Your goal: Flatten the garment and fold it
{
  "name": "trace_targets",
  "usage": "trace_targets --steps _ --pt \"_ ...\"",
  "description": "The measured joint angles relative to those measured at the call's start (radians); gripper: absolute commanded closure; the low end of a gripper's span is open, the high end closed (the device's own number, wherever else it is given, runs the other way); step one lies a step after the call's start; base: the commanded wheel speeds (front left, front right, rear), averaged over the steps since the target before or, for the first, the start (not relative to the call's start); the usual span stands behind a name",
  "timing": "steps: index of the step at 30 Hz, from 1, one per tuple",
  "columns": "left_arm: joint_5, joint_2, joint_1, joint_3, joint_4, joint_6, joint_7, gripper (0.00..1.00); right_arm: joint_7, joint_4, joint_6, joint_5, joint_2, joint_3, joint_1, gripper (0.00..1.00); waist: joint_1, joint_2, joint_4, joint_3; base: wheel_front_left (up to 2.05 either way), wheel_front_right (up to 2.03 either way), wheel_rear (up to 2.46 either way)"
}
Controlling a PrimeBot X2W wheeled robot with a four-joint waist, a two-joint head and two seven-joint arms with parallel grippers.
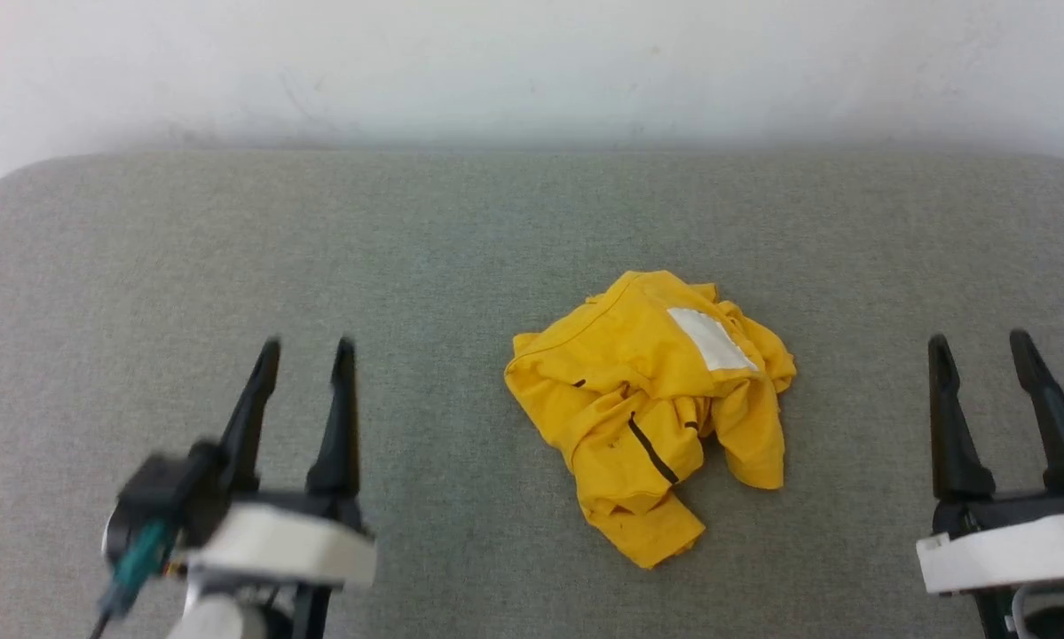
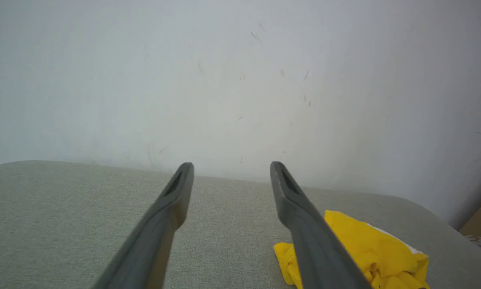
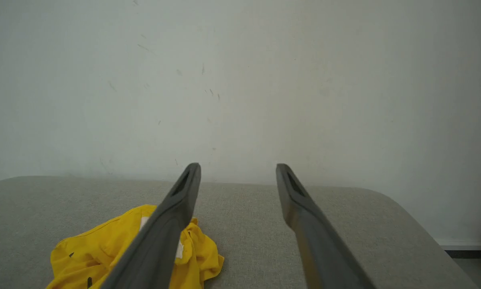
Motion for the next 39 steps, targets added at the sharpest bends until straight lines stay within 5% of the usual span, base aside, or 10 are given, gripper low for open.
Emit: trace_targets --steps 3,7,14,20,31,32,33,39 --pt "0.032 0.004 0.136 0.038 -0.065 0.009 -0.007 0.00 0.000 0.020 0.000 0.000 0.000 -0.006 0.029 0.00 0.0001 0.0000 0.003 0.009 0.00 0.00 0.00" --pt "0.069 -0.065 0.226 0.088 -0.115 0.004 -0.008 0.00 0.005 0.037 0.000 -0.003 0.000 -0.009 0.056 0.00 0.0000 0.0000 0.013 0.010 0.00 0.00 0.00" --pt "0.122 -0.147 0.236 0.122 -0.110 -0.076 -0.008 0.00 0.129 0.063 0.001 -0.034 -0.027 0.089 0.007 0.00 0.0001 0.0000 0.031 0.021 0.00 0.00 0.00" --pt "0.158 -0.201 0.196 0.122 -0.067 -0.136 -0.009 0.00 0.259 0.203 0.000 -0.015 -0.152 0.146 -0.081 0.00 0.0003 0.0000 0.061 0.045 0.00 0.00 0.00" --pt "0.197 -0.280 0.177 0.138 0.015 -0.217 -0.009 0.00 0.380 0.411 0.000 0.058 -0.203 0.250 -0.113 0.00 0.0003 0.0000 0.157 0.089 0.00 0.00 0.00" --pt "0.200 -0.283 0.177 0.142 0.021 -0.223 -0.008 0.00 0.378 0.419 0.000 0.059 -0.201 0.250 -0.119 0.88 0.0002 0.0000 0.164 0.091 0.00 0.00 0.00" --pt "0.204 -0.286 0.177 0.144 0.026 -0.227 -0.008 0.00 0.373 0.421 0.000 0.061 -0.200 0.252 -0.125 1.00 0.0002 0.0000 0.171 0.092 0.00 0.00 0.00" --pt "0.216 -0.297 0.179 0.167 0.046 -0.241 -0.008 0.00 0.354 0.400 0.000 0.075 -0.194 0.260 -0.145 1.00 0.0003 -0.0001 0.170 0.083 0.00 0.00 0.00"
